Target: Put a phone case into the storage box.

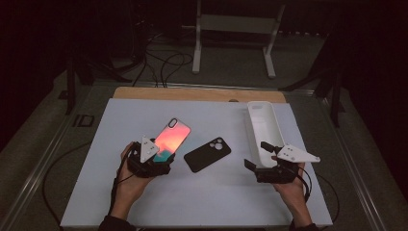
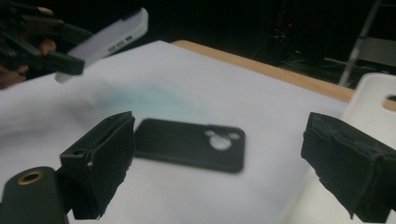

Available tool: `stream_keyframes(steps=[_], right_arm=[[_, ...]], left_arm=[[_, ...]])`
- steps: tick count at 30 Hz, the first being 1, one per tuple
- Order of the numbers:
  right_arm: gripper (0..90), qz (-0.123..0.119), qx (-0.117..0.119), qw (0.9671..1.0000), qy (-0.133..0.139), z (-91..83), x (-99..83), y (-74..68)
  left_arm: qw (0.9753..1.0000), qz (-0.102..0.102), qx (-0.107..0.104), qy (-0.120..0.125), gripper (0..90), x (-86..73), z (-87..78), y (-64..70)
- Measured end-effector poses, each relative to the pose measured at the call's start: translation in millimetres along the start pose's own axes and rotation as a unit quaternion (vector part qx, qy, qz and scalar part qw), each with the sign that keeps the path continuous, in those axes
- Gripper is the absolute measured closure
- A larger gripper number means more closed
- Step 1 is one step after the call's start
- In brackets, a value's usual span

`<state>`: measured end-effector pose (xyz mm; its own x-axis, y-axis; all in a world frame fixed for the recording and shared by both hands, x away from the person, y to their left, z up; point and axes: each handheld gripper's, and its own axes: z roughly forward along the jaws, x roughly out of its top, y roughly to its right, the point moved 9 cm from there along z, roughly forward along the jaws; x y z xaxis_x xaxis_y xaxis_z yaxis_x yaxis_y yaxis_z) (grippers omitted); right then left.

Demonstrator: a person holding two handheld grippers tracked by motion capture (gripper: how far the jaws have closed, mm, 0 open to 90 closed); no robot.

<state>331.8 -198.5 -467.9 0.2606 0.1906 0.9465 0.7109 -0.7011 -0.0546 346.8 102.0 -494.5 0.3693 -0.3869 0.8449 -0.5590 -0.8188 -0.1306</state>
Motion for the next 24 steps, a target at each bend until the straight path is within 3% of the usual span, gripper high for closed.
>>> stream_keyframes(steps=[11, 24], right_arm=[[9.8, 0.014, 0.025, 0.9996, 0.008, 23.0, 24.7, -9.1], [9.8, 0.045, 0.084, 0.9954, -0.01, 59.7, 34.2, -38.4]], left_arm=[[0.9995, 0.021, -0.014, 0.021, 17.0, 15.8, -2.1, 20.5], [0.9969, 0.055, -0.039, 0.041, 17.0, 27.7, -1.6, 53.8]])
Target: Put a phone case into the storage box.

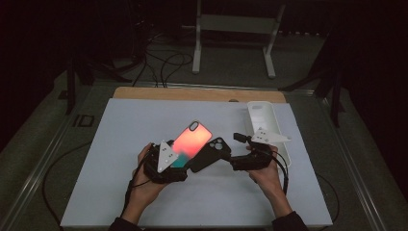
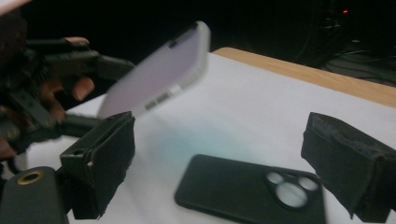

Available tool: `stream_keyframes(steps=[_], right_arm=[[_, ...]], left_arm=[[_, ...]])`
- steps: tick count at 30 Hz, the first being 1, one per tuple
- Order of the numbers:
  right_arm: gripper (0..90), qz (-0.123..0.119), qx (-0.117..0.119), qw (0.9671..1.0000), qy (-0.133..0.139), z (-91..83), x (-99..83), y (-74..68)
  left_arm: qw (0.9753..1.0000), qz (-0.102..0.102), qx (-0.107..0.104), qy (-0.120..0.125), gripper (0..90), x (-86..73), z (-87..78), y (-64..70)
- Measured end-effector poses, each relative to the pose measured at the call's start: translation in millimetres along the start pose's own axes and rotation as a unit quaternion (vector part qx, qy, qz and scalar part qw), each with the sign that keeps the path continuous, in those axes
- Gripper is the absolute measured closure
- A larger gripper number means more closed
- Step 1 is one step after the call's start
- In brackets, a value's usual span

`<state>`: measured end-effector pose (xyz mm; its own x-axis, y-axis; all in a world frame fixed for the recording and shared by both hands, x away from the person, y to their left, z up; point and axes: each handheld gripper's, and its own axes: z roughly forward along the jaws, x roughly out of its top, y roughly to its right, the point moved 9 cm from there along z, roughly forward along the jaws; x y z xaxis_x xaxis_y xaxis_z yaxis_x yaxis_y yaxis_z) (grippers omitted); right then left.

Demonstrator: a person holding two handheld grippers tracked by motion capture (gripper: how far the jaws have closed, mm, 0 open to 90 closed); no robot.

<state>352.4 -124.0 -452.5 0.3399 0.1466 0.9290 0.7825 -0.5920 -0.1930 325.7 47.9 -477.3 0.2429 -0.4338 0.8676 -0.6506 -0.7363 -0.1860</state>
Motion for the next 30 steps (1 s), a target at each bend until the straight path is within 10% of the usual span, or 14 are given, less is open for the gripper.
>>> stream_keyframes(steps=[8, 20, 30], right_arm=[[15.8, 0.019, 0.039, 0.9986, -0.028, 20.1, 6.5, -20.8], [68.6, 0.035, 0.082, 0.994, -0.064, 39.7, 1.9, -46.5], [87.3, 0.039, 0.095, 0.9923, -0.069, 43.9, 1.7, -55.3]], left_arm=[[0.9996, 0.02, -0.019, 0.01, 17.0, 5.9, 1.8, 19.0], [0.9991, 0.02, -0.037, 0.008, 17.2, 2.6, 6.9, 30.0], [0.9988, 0.023, -0.04, -0.013, 17.0, -1.7, 12.2, 33.2]])
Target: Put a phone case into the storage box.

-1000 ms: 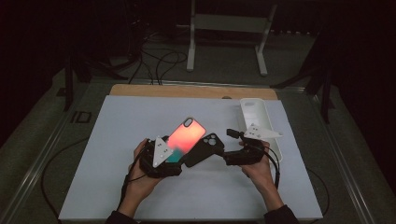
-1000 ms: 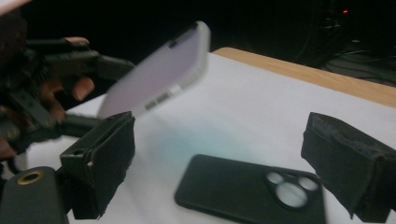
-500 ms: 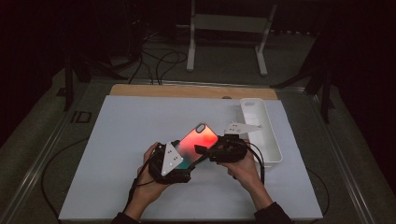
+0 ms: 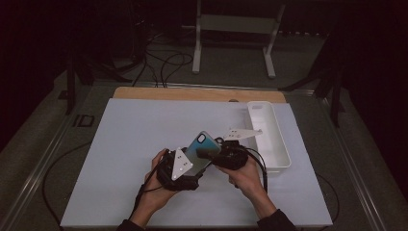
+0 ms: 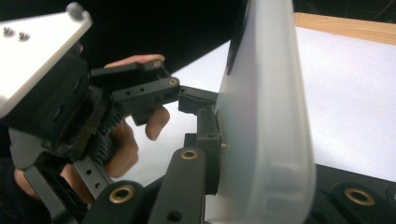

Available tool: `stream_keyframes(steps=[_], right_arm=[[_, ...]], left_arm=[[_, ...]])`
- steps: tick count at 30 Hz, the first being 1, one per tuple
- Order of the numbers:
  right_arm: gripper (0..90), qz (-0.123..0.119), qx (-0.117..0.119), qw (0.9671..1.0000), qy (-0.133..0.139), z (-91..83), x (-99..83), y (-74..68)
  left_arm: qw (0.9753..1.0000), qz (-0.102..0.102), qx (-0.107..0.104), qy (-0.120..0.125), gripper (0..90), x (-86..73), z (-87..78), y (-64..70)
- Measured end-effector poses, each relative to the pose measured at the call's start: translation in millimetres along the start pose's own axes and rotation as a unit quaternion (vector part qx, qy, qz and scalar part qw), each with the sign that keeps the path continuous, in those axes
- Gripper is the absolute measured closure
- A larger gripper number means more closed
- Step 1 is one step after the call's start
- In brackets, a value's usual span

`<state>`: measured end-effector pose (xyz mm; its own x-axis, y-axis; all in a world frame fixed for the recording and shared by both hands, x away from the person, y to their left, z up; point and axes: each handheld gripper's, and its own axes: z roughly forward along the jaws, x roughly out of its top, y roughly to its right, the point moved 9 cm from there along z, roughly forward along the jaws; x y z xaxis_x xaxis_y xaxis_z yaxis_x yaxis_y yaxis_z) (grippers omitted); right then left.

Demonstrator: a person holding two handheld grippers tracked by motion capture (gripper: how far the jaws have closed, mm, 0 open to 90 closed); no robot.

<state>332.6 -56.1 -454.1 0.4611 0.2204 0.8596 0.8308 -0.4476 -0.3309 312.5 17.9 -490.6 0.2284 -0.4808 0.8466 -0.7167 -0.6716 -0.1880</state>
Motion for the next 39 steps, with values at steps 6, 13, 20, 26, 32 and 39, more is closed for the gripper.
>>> stream_keyframes(steps=[6, 13, 20, 26, 32, 39], right_arm=[[87.5, 0.003, 0.0, 1.0, 0.006, -2.7, 2.6, 1.2], [87.4, -0.022, 0.01, 0.9995, 0.018, -18.4, 10.3, 1.7], [87.4, -0.053, 0.028, 0.9981, 0.012, -24.1, 10.1, -5.3], [87.4, -0.077, 0.053, 0.9956, -0.003, -23.5, 6.2, -15.4], [87.3, -0.094, 0.073, 0.9928, -0.016, -22.0, 1.9, -21.0], [87.4, -0.117, 0.101, 0.9874, -0.032, -20.4, -1.4, -31.0]], left_arm=[[0.9992, -0.03, -0.028, 0.004, 12.3, 0.5, -3.3, -4.3], [0.9941, -0.064, -0.088, 0.008, 1.4, -1.6, -7.2, -9.2], [0.9893, -0.071, -0.128, 0.001, 1.7, -3.0, -4.9, -0.7], [0.9851, -0.07, -0.156, 0.016, 14.2, 0.3, -9.3, 4.2], [0.9809, -0.071, -0.179, 0.029, 23.0, 2.7, -12.9, 6.5], [0.9719, -0.063, -0.225, 0.031, 41.0, 1.1, -13.8, 16.1]])
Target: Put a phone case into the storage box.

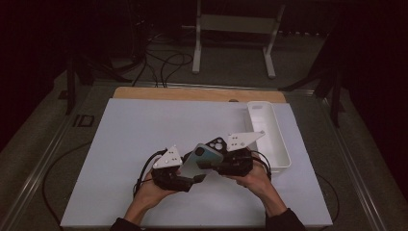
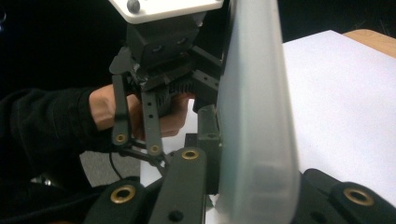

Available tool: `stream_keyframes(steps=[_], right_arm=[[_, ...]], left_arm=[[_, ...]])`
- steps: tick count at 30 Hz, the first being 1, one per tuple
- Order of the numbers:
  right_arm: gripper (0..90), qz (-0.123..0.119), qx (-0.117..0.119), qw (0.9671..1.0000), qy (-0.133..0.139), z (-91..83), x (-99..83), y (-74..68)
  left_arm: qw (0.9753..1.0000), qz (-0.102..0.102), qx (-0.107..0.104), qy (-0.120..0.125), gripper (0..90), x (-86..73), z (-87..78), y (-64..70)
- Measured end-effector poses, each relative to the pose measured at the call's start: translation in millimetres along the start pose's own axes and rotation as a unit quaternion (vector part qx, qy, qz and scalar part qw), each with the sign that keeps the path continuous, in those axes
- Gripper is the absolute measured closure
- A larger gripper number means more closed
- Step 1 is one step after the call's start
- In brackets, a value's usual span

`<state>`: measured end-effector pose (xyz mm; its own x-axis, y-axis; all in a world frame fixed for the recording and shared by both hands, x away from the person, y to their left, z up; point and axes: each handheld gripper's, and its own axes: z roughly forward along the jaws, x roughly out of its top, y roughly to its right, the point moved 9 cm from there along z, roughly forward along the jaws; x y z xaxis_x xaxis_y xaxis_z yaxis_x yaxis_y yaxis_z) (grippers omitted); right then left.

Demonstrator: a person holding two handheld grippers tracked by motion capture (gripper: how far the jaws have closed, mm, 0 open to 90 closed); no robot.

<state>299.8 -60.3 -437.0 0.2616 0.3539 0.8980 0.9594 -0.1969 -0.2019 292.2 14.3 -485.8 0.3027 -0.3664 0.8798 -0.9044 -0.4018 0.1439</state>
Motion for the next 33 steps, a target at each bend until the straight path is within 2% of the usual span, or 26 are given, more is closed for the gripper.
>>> stream_keyframes(steps=[2, 3, 5, 9, 10, 12, 13, 14, 16, 19, 22, 28, 33], right_arm=[[87.4, -0.003, 0.001, 1.0, -0.007, 0.6, -1.2, 0.7], [86.7, -0.007, 0.002, 0.9999, -0.009, -0.1, -1.9, 2.0], [85.3, -0.013, -0.001, 0.9998, -0.013, -2.0, -2.6, 4.5], [75.5, -0.014, 0.004, 0.9998, -0.016, -5.4, -1.1, 6.1], [72.5, -0.016, 0.003, 0.9997, -0.017, -5.6, -0.7, 6.1], [59.9, -0.022, -0.004, 0.9996, -0.017, -6.0, 0.5, 7.3], [54.0, -0.022, -0.015, 0.9995, -0.016, -6.6, 1.2, 8.7], [52.1, -0.024, -0.024, 0.9993, -0.012, -7.1, 1.6, 10.3], [45.3, -0.028, -0.046, 0.9985, -0.011, -8.4, 1.5, 13.5], [37.5, -0.015, -0.074, 0.9971, -0.008, -8.7, 1.6, 19.2], [28.2, 0.011, -0.096, 0.9953, 0.001, -10.1, 1.7, 25.2], [24.2, 0.035, -0.131, 0.9907, 0.014, -12.2, 0.9, 30.0], [22.4, 0.041, -0.148, 0.9878, 0.029, -13.5, 4.6, 30.1]], left_arm=[[1.0, 0.005, -0.003, -0.006, 46.8, -1.3, 0.6, 1.2], [0.9999, 0.005, -0.006, -0.008, 52.4, -1.9, 0.5, 1.4], [0.9997, 0.0, -0.021, -0.011, 58.3, -2.7, 0.7, 2.4], [0.9989, 0.006, -0.039, -0.024, 71.4, -6.2, 5.3, 7.3], [0.9987, 0.009, -0.043, -0.026, 73.6, -7.0, 6.7, 9.0], [0.9985, 0.01, -0.046, -0.027, 81.3, -7.4, 8.3, 10.5], [0.9987, 0.008, -0.042, -0.027, 85.2, -7.3, 8.3, 9.7], [0.9988, 0.006, -0.042, -0.026, 85.5, -7.1, 7.8, 9.0], [0.9993, 0.006, -0.03, -0.022, 86.1, -6.2, 6.6, 6.5], [0.9997, 0.003, -0.011, -0.021, 86.3, -5.5, 6.4, 3.0], [0.9998, -0.004, 0.01, -0.016, 86.3, -4.4, 5.3, -1.9], [0.9981, -0.024, 0.056, -0.007, 86.3, -3.5, 2.9, -13.5], [0.9962, -0.036, 0.079, -0.001, 86.3, -3.7, 1.5, -19.7]])
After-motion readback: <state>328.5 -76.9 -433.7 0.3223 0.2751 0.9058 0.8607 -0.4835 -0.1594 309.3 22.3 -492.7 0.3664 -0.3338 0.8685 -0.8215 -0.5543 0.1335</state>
